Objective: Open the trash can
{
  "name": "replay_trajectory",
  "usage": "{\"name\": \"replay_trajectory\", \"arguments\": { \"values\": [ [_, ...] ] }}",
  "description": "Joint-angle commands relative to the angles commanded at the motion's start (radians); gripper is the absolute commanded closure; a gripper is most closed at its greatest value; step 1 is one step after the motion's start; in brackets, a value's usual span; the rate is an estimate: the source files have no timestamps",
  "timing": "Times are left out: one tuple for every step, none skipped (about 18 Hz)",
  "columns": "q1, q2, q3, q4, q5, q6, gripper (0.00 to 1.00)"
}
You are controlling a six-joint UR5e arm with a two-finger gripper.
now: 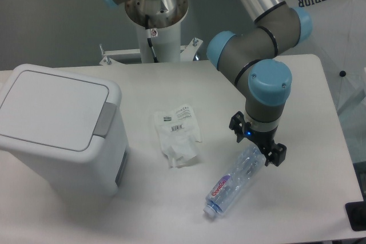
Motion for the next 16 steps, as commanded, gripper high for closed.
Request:
{"name": "replay_trajectory", "arguments": {
  "values": [
    [0.002, 0.0, 0.0, 0.0, 0.0, 0.003, 0.0],
    [0.002, 0.002, 0.0, 0.003, 0.0, 0.003, 0.0],
    [0.0, 0.002, -0.002, 0.006, 0.0, -0.003, 0.0],
    [-0.002, 0.002, -0.002, 0.006, 0.0, -0.005, 0.0],
    [0.0, 0.002, -0.002, 0.006, 0.0, -0.005, 0.0],
    [0.0, 0.002, -0.002, 0.006, -0.002, -0.003, 0.0],
    [0.0, 0.002, 0.0, 0.006, -0.002, -0.002, 0.0],
    [0.002, 0.0, 0.0, 0.006, -0.002, 0.002, 0.0],
    [0.003, 0.0, -0.002, 0.006, -0.002, 0.002, 0.0],
    [0.005, 0.0, -0.002, 0.006, -0.002, -0.001, 0.0],
    [0.006, 0.0, -0.003, 0.006, -0.002, -0.003, 0.0],
    [0.006, 0.0, -0.009, 0.006, -0.003, -0.008, 0.0],
    [0.006, 0.0, -0.014, 0.006, -0.008, -0.017, 0.0],
    [0.006, 0.0, -0.014, 0.006, -0.012, -0.04, 0.0],
    [0.006, 0.0, -0.014, 0.006, -0.012, -0.069, 0.0],
    [0.006, 0.002, -0.012, 0.008, -0.012, -0.096, 0.0]
  ]
}}
